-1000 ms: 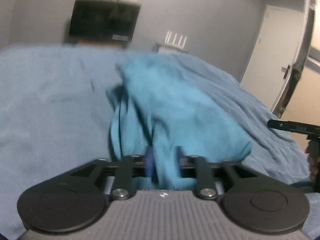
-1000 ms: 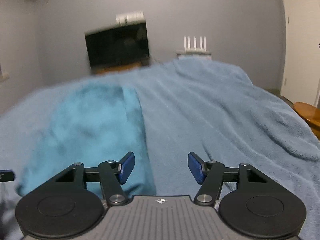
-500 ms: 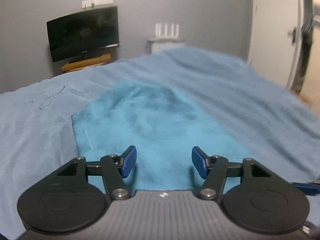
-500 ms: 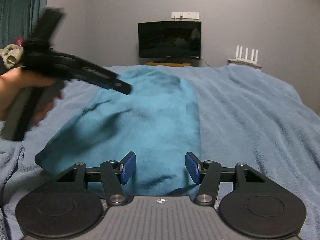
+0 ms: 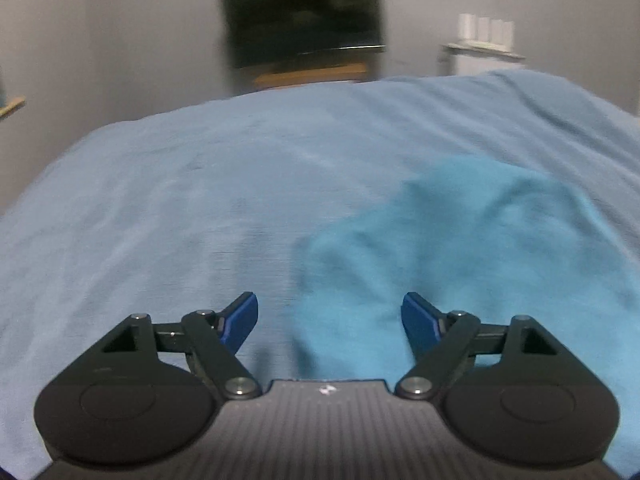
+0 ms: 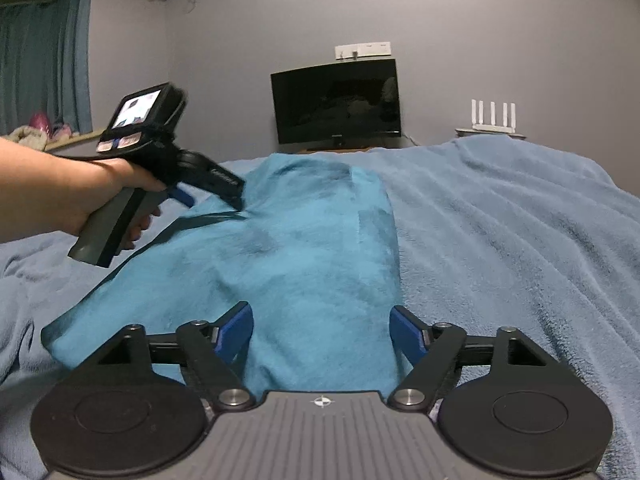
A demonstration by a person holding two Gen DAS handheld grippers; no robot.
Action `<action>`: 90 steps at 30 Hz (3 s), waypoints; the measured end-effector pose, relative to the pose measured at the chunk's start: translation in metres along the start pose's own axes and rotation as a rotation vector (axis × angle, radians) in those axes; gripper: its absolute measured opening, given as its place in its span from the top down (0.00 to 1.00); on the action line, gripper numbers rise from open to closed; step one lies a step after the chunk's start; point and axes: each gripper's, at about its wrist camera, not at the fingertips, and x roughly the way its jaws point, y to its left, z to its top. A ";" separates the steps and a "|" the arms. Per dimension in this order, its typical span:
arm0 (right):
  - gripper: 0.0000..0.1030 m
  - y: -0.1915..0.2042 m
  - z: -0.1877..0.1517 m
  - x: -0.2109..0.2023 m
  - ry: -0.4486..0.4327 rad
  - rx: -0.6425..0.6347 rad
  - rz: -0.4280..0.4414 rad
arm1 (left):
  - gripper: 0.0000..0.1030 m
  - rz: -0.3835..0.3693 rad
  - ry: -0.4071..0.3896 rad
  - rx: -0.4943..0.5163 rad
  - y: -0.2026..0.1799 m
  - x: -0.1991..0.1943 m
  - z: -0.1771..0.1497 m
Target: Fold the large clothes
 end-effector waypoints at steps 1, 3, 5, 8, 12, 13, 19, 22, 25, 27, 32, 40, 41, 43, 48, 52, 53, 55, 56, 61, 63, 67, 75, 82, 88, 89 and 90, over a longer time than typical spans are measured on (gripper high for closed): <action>0.21 -0.003 0.000 0.001 0.001 0.016 0.003 | 0.22 0.018 0.003 -0.013 0.006 -0.001 0.001; 0.20 -0.007 0.001 0.003 0.005 0.039 0.006 | 0.22 0.040 0.002 -0.035 0.016 -0.008 0.001; 0.19 -0.012 0.002 0.003 0.012 0.084 0.007 | 0.22 0.032 0.000 -0.069 0.030 -0.021 -0.003; 0.19 -0.029 0.002 0.000 0.029 0.235 -0.004 | 0.22 -0.030 -0.039 -0.110 0.035 -0.059 -0.019; 0.21 -0.045 0.001 -0.007 0.029 0.377 -0.046 | 0.22 -0.173 -0.090 -0.005 0.009 -0.098 -0.041; 0.21 -0.045 0.001 -0.009 0.028 0.378 -0.046 | 0.22 -0.201 -0.082 0.024 -0.001 -0.105 -0.047; 0.18 -0.045 -0.003 -0.012 0.099 0.385 -0.140 | 0.21 -0.212 0.030 0.145 -0.023 -0.122 -0.092; 0.19 -0.047 -0.003 -0.019 0.098 0.401 -0.204 | 0.21 -0.161 0.112 0.129 0.000 -0.121 -0.113; 0.20 -0.056 -0.008 -0.022 0.137 0.443 -0.291 | 0.17 -0.134 0.126 0.088 0.035 -0.137 -0.132; 0.20 -0.063 -0.012 -0.022 0.181 0.482 -0.361 | 0.17 -0.135 0.135 -0.001 0.058 -0.152 -0.142; 0.21 -0.074 -0.020 -0.025 0.237 0.528 -0.461 | 0.14 -0.128 0.106 -0.124 0.087 -0.196 -0.176; 0.15 -0.045 -0.004 -0.043 0.331 0.386 -0.300 | 0.07 -0.171 0.060 -0.065 0.066 -0.247 -0.205; 0.14 -0.039 -0.002 -0.045 0.355 0.358 -0.269 | 0.07 -0.189 0.055 -0.044 0.061 -0.251 -0.205; 0.12 -0.024 -0.001 -0.051 0.389 0.288 -0.214 | 0.04 -0.230 0.059 -0.021 0.050 -0.253 -0.207; 0.08 0.022 -0.001 -0.070 0.390 0.101 -0.181 | 0.04 -0.222 0.033 0.045 0.019 -0.248 -0.217; 0.02 0.053 -0.001 -0.100 0.255 0.003 -0.178 | 0.04 -0.205 -0.023 0.136 0.002 -0.252 -0.228; 0.02 0.056 0.001 -0.103 0.231 -0.001 -0.178 | 0.04 -0.205 -0.038 0.153 0.000 -0.255 -0.230; 0.02 0.062 0.000 -0.106 0.225 -0.007 -0.173 | 0.03 -0.204 -0.063 0.173 -0.003 -0.260 -0.233; 0.02 0.065 -0.001 -0.104 0.234 -0.021 -0.171 | 0.03 -0.210 -0.070 0.172 -0.002 -0.262 -0.234; 0.02 0.081 -0.001 -0.102 0.234 -0.101 -0.179 | 0.03 -0.248 -0.018 0.077 0.011 -0.261 -0.239; 0.03 0.084 -0.002 -0.104 0.234 -0.105 -0.180 | 0.03 -0.236 -0.013 0.042 0.017 -0.260 -0.239; 0.03 0.081 -0.001 -0.108 0.221 -0.086 -0.172 | 0.03 -0.230 -0.019 0.021 0.020 -0.261 -0.239; 0.04 0.079 -0.001 -0.108 0.216 -0.072 -0.166 | 0.03 -0.219 -0.031 0.051 0.017 -0.263 -0.240; 0.04 0.078 -0.001 -0.108 0.223 -0.060 -0.166 | 0.03 -0.214 -0.028 0.054 0.016 -0.262 -0.240; 0.04 0.078 -0.001 -0.108 0.223 -0.062 -0.167 | 0.03 -0.212 -0.029 0.059 0.016 -0.262 -0.240; 0.04 0.078 -0.002 -0.108 0.223 -0.062 -0.167 | 0.03 -0.212 -0.029 0.060 0.016 -0.262 -0.240; 0.04 0.078 -0.002 -0.108 0.223 -0.062 -0.167 | 0.03 -0.212 -0.029 0.061 0.016 -0.262 -0.240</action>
